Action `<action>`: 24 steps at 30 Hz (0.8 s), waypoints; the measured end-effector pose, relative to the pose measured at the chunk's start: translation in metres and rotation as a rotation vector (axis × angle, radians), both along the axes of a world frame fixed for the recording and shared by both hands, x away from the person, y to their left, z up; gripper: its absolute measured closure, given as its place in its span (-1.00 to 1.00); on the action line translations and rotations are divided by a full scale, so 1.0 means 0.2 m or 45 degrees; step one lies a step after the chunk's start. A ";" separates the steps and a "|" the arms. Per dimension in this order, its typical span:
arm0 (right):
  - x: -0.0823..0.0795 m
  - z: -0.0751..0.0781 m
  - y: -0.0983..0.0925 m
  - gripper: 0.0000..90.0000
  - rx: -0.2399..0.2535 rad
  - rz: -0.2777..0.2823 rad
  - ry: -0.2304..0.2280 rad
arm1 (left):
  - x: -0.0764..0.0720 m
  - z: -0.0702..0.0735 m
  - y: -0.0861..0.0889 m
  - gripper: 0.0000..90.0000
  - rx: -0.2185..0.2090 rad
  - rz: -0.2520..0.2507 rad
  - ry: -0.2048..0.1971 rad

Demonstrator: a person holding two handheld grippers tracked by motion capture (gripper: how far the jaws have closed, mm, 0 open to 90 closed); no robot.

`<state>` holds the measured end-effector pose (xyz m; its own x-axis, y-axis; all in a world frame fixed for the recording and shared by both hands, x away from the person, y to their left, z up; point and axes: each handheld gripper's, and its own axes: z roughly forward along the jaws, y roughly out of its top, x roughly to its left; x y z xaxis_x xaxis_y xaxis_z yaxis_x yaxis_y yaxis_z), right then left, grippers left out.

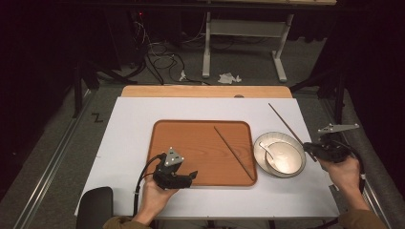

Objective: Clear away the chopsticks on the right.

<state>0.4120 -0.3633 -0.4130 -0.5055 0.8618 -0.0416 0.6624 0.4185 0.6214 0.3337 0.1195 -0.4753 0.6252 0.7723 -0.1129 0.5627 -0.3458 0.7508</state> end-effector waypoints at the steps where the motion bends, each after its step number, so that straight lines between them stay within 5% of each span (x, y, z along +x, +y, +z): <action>1: -0.01 0.02 0.01 0.90 0.003 0.003 -0.004 | 0.00 0.00 0.00 -0.33 0.000 0.001 0.002; 14: -0.13 0.17 0.23 0.90 0.031 0.141 -0.073 | 0.00 0.00 0.00 -0.33 0.015 -0.005 0.007; 24: -0.18 0.15 0.43 0.89 0.003 0.257 -0.037 | -0.01 0.00 0.00 -0.32 0.020 -0.001 0.002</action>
